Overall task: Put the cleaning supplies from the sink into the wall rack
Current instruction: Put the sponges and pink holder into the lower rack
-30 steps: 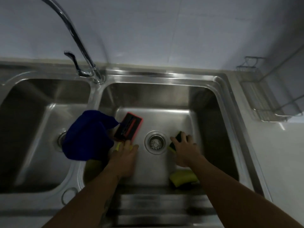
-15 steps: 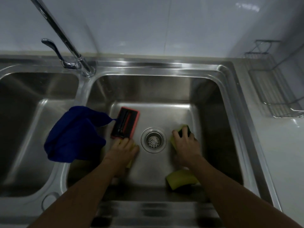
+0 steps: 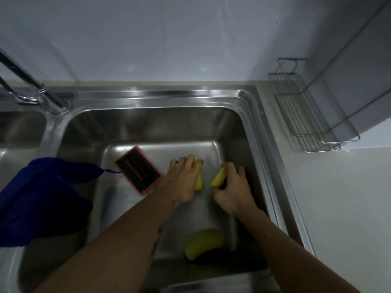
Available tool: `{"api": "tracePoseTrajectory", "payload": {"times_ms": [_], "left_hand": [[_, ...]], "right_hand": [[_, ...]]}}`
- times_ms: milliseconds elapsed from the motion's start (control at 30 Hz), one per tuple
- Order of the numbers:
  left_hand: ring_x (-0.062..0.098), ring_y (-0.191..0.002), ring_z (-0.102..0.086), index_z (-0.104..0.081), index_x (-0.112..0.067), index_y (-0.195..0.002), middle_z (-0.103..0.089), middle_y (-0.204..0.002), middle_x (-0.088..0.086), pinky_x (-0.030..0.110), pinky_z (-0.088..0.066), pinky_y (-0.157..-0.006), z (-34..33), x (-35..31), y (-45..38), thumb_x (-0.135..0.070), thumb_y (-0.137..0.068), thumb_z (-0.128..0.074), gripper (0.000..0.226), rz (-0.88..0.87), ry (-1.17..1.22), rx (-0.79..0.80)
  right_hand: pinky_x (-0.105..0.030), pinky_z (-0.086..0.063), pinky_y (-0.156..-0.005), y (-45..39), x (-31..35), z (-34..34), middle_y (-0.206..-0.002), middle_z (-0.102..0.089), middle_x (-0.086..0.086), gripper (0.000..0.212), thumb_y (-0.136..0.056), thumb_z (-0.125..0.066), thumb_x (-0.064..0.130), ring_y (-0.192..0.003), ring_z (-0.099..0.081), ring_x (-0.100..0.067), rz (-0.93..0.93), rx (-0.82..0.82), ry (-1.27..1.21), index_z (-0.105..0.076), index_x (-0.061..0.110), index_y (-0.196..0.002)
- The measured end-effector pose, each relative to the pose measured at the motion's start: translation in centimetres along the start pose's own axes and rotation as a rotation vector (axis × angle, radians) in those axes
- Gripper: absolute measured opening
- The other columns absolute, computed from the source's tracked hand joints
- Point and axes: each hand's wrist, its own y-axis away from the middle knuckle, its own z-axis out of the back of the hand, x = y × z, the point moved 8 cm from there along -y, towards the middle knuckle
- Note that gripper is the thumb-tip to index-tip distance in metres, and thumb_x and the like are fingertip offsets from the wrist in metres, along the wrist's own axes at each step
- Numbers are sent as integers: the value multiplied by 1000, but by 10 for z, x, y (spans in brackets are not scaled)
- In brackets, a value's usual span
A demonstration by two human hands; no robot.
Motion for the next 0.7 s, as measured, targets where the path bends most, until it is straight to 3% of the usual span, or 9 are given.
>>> {"api": "tracePoseTrajectory", "payload": {"times_ms": [233,367,500,700], "left_hand": [[31,-145,-11,4,-22,-151,0,-160,11,48,-17,-115,-26,6,-20,-48,-72,-70,112,91,47,71],[30,-146,-14,5,-19,-152,-1,-161,12,46,-22,-115,-18,19,-9,-46,-75,-69,110,128,166,14],[33,-143,-23,5,-20,-152,-5,-162,8,47,-28,-113,-22,23,-8,-39,-82,-63,99,114,221,16],[33,-143,-22,-5,-16,-152,-4,-162,9,46,-29,-112,-29,19,-4,-20,-78,-66,95,164,188,45]], "right_hand": [[-35,-43,-76,9,4,13,-112,-41,0,45,-69,-69,16,-93,-55,-31,38,-108,-66,-42,19,-106],[-40,-49,-66,11,27,31,-107,-39,0,42,-70,-68,18,-82,-53,-26,149,-238,-66,-40,21,-100],[-31,-46,-62,10,45,46,-104,-38,1,44,-72,-71,22,-85,-49,-19,252,-357,-110,-37,23,-100],[-40,-50,-74,-4,23,27,-108,-46,1,41,-76,-72,25,-97,-52,-22,177,-265,-83,-41,23,-103]]}}
